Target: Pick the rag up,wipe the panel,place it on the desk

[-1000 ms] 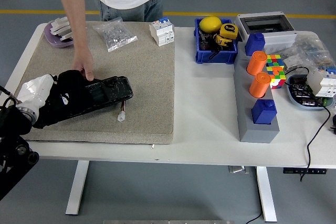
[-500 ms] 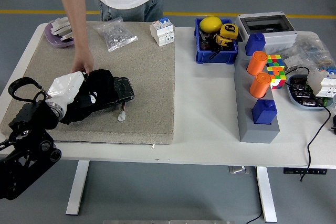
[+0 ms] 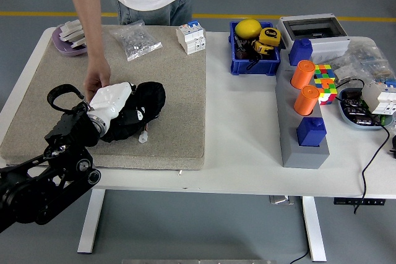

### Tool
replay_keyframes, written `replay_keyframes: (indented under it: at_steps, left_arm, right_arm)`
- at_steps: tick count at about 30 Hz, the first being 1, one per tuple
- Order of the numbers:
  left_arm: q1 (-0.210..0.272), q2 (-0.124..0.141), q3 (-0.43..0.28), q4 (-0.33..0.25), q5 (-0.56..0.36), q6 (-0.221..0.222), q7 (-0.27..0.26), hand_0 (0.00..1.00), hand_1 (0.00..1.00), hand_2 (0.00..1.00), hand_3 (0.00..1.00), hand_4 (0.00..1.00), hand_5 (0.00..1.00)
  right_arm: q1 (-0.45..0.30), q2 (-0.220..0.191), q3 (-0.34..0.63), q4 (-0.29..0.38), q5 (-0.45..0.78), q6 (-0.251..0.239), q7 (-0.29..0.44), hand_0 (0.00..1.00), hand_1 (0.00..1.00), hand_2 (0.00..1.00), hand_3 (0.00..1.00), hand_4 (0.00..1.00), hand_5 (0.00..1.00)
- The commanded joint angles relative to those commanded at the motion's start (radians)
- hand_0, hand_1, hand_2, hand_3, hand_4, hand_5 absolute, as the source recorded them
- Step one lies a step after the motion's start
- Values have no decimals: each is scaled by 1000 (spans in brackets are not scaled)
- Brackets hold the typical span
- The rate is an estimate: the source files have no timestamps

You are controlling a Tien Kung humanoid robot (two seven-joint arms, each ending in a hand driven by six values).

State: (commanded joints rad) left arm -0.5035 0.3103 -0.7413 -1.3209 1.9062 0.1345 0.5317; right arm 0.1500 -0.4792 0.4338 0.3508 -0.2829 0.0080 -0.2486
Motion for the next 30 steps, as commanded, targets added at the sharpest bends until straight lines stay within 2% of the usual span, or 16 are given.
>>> replay_keyframes:
  at_steps: [5,11,19,30]
  left_arm:
    - [-4,-8,10,4,0,-1,3,203,159,539,533,259,2]
    - [5,2,4,11,3,-3,4,203,160,539,533,261,2]
    - [31,38,-21,-3,18,-4,7,203,160,540,533,262,2]
    - [91,92,-73,-33,40,-4,10,203,161,539,534,266,2]
  right_arm:
    - [0,0,-1,0,0,1,0,752,616,640,622,998,630]
    - [-2,0,1,1,0,0,0,752,616,640,622,998,630]
    - [-4,-2,6,0,-3,-2,0,752,616,640,623,998,630]
    - [-9,-3,17,-1,-8,-3,0,752,616,640,623,998,632]
